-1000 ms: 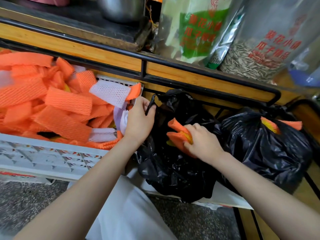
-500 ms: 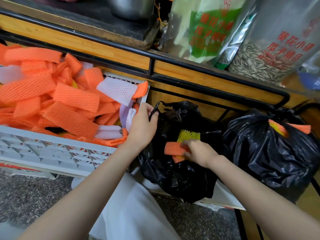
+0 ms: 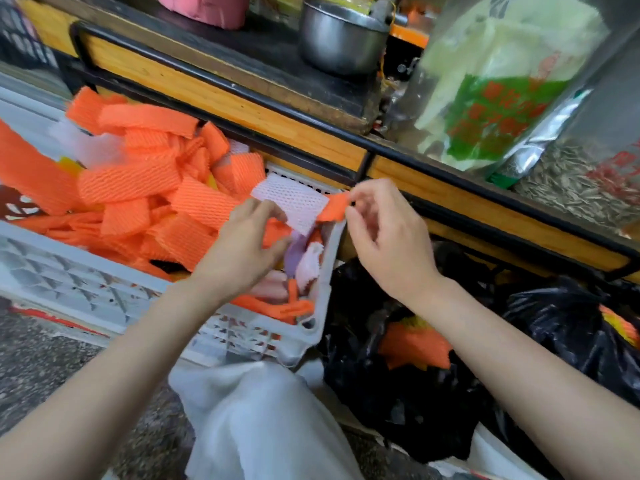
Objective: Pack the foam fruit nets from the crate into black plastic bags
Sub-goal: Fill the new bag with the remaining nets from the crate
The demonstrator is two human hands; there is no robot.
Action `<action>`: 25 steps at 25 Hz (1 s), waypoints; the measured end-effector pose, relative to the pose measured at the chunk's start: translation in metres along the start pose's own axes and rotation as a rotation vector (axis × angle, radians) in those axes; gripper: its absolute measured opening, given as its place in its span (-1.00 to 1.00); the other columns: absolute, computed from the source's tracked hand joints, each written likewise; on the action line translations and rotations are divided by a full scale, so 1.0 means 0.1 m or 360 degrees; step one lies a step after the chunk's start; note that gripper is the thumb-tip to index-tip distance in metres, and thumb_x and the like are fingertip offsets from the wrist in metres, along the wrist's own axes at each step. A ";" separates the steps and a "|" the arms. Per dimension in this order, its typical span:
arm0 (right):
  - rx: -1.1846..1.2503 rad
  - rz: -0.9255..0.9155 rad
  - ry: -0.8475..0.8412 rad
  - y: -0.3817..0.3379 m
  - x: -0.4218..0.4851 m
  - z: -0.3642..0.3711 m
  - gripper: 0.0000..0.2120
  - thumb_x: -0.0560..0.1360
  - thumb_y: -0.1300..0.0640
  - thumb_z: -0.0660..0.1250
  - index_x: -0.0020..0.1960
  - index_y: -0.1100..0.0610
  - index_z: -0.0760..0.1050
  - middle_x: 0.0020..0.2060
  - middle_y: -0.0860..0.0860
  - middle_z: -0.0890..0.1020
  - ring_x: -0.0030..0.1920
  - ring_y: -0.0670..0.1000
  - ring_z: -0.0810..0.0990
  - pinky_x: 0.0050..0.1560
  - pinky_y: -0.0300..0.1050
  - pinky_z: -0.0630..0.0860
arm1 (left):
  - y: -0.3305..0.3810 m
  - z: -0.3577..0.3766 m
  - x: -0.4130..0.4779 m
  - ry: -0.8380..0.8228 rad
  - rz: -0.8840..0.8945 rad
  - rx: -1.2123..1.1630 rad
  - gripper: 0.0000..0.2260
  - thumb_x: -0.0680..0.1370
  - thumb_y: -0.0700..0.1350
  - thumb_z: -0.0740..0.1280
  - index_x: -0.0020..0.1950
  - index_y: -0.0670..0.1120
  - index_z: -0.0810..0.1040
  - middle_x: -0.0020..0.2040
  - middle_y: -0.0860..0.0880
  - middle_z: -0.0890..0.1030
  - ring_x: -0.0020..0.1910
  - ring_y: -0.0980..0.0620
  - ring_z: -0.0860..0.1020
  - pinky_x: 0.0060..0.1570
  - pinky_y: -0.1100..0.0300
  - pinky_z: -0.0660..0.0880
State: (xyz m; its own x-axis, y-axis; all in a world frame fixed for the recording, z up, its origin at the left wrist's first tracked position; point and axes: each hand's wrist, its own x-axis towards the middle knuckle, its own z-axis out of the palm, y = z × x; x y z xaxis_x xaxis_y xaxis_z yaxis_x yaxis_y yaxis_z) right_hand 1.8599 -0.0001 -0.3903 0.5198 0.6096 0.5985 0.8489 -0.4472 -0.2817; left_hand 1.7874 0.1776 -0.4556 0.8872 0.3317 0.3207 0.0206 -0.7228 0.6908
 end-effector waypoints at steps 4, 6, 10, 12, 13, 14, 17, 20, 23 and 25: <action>0.0045 0.0220 -0.0721 0.07 0.49 0.95 -0.58 0.53 0.12 0.28 0.34 0.18 0.28 0.27 0.10 0.38 0.29 0.03 0.36 0.24 -0.18 0.26 | -0.70 -0.19 0.15 -0.0045 -0.0423 0.0335 -0.56 0.46 -0.10 0.41 0.30 -0.14 0.41 0.27 -0.21 0.40 0.32 -0.24 0.32 0.28 -0.13 0.29; 0.0069 0.0336 -0.1004 0.16 0.62 1.38 -0.42 0.52 0.07 0.32 0.44 0.19 0.16 0.38 0.14 0.28 0.40 0.08 0.25 0.35 -0.12 0.18 | -0.93 -0.22 0.21 -0.0161 -0.0671 0.0614 -0.44 0.47 0.00 0.39 0.40 -0.09 0.29 0.40 -0.19 0.27 0.43 -0.24 0.18 0.32 -0.20 0.19; 0.0043 0.0410 -0.1203 0.21 0.70 2.01 -0.21 0.48 -0.10 0.35 0.52 0.14 0.01 0.46 0.13 0.20 0.44 0.13 0.19 0.43 0.02 0.18 | -1.14 -0.17 0.31 -0.0223 -0.0712 0.0610 -0.35 0.44 0.02 0.42 0.42 -0.13 0.22 0.31 -0.24 0.32 0.33 -0.26 0.27 0.23 -0.14 0.32; -0.0110 0.0410 -0.1214 0.20 0.71 2.17 -0.12 0.45 -0.16 0.35 0.53 0.14 -0.07 0.47 0.12 0.18 0.44 0.18 0.17 0.42 0.07 0.18 | -1.16 -0.15 0.33 -0.0249 -0.0646 0.0505 -0.29 0.40 -0.05 0.47 0.44 -0.15 0.19 0.29 -0.27 0.31 0.30 -0.27 0.29 0.26 -0.11 0.33; -0.0148 0.0429 -0.1221 0.20 0.72 2.21 -0.09 0.44 -0.17 0.36 0.53 0.13 -0.10 0.47 0.12 0.19 0.44 0.18 0.18 0.41 0.07 0.20 | -1.16 -0.15 0.33 -0.0279 -0.0627 0.0431 -0.25 0.38 -0.09 0.49 0.45 -0.15 0.18 0.28 -0.28 0.30 0.28 -0.28 0.30 0.28 -0.09 0.31; -0.0131 0.0465 -0.1230 0.20 0.72 2.23 -0.07 0.42 -0.16 0.38 0.53 0.13 -0.10 0.46 0.11 0.21 0.43 0.16 0.22 0.38 0.06 0.25 | -1.14 -0.15 0.32 -0.0310 -0.0614 0.0351 -0.23 0.35 -0.14 0.51 0.45 -0.14 0.18 0.28 -0.29 0.29 0.27 -0.30 0.32 0.29 -0.07 0.30; 0.0084 0.0538 -0.1275 0.19 0.69 2.22 -0.21 0.40 -0.09 0.43 0.47 0.12 0.13 0.33 0.07 0.43 0.30 0.09 0.44 0.24 -0.02 0.40 | -1.08 -0.21 0.28 -0.0375 -0.0635 0.0181 -0.21 0.34 -0.25 0.50 0.46 -0.11 0.17 0.27 -0.27 0.28 0.24 -0.31 0.39 0.28 -0.01 0.32; 0.0035 0.0461 -0.1232 0.16 0.65 2.11 -0.55 0.43 -0.05 0.41 0.25 0.08 0.43 0.08 0.02 0.60 0.10 0.05 0.56 0.08 -0.08 0.46 | -0.97 -0.25 0.21 -0.0387 -0.0639 0.0194 -0.24 0.37 -0.28 0.47 0.47 -0.12 0.15 0.30 -0.26 0.28 0.21 -0.27 0.45 0.19 0.12 0.32; 0.0005 0.0441 -0.1168 0.14 0.63 1.87 -0.73 0.46 -0.03 0.38 0.10 0.05 0.49 -0.12 -0.08 0.56 -0.03 -0.01 0.57 -0.09 -0.15 0.42 | -0.88 -0.30 0.15 -0.0432 -0.0665 0.0281 -0.26 0.37 -0.26 0.49 0.45 -0.17 0.18 0.32 -0.27 0.30 0.27 -0.24 0.42 0.19 0.10 0.32; -0.0001 0.0430 -0.1059 0.15 0.62 1.68 -0.74 0.49 -0.02 0.35 0.13 0.07 0.48 -0.10 -0.06 0.57 -0.05 -0.01 0.57 -0.10 -0.13 0.43 | -0.85 -0.35 0.15 -0.0422 -0.0678 0.0311 -0.32 0.35 -0.22 0.51 0.39 -0.20 0.28 0.31 -0.28 0.38 0.29 -0.22 0.41 0.21 0.08 0.33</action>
State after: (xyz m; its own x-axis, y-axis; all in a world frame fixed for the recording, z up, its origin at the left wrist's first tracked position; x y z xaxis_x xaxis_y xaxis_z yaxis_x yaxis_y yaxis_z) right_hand 1.9211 0.1412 -0.4837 0.6602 0.7472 -0.0764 0.6822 -0.6392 -0.3551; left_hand 1.7825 0.2653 -0.4867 0.8668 0.4744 -0.1537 0.4673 -0.6653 0.5822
